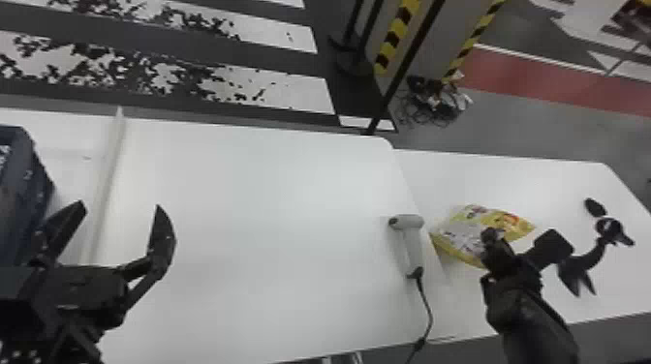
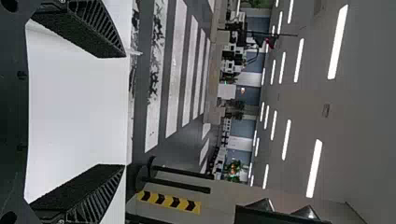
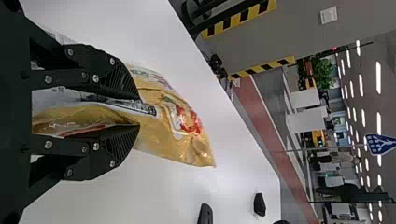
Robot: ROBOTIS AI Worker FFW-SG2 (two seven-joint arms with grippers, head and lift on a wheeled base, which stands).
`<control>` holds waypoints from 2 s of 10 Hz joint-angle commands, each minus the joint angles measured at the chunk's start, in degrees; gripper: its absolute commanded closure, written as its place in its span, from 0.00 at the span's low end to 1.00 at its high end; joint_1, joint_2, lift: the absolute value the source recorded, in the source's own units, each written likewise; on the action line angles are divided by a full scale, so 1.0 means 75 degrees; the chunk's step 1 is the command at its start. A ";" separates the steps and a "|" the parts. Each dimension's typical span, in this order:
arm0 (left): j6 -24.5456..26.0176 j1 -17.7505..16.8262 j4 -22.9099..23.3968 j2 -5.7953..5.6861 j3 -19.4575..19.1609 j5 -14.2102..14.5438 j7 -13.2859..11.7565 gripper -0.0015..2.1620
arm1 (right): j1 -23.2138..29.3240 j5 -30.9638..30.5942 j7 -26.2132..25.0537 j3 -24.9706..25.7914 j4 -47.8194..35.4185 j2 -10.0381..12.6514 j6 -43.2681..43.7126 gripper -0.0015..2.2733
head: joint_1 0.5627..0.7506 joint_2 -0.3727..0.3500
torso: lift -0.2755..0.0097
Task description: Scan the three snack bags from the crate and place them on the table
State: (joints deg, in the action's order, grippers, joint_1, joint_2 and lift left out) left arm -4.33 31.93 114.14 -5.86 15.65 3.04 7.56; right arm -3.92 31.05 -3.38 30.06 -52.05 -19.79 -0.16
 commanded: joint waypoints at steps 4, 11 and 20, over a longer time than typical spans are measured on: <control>-0.0037 0.0126 0.0133 0.0008 0.0058 -0.0018 0.0117 0.01 | 0.0992 -0.0015 -0.0592 -0.0575 -0.1533 0.0060 0.0308 0.03 | 0.70 0.03 | 0.75; -0.0014 0.0055 0.0110 0.0043 0.0152 -0.0171 0.0176 0.01 | 0.3921 -0.0613 -0.0908 -0.2344 -0.7123 0.0845 -0.0114 0.03 | 0.70 0.03 | 0.75; -0.0014 0.0102 0.0040 -0.0074 -0.0012 -0.0089 0.0199 0.01 | 0.5081 -0.2195 -0.1553 -0.5016 -0.7615 0.0951 0.1995 0.03 | 0.70 0.24 | 0.75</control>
State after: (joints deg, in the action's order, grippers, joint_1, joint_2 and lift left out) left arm -4.44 32.62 114.56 -6.23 15.73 2.22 9.08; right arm 34.05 15.16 -14.84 -6.91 -109.99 -12.66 13.09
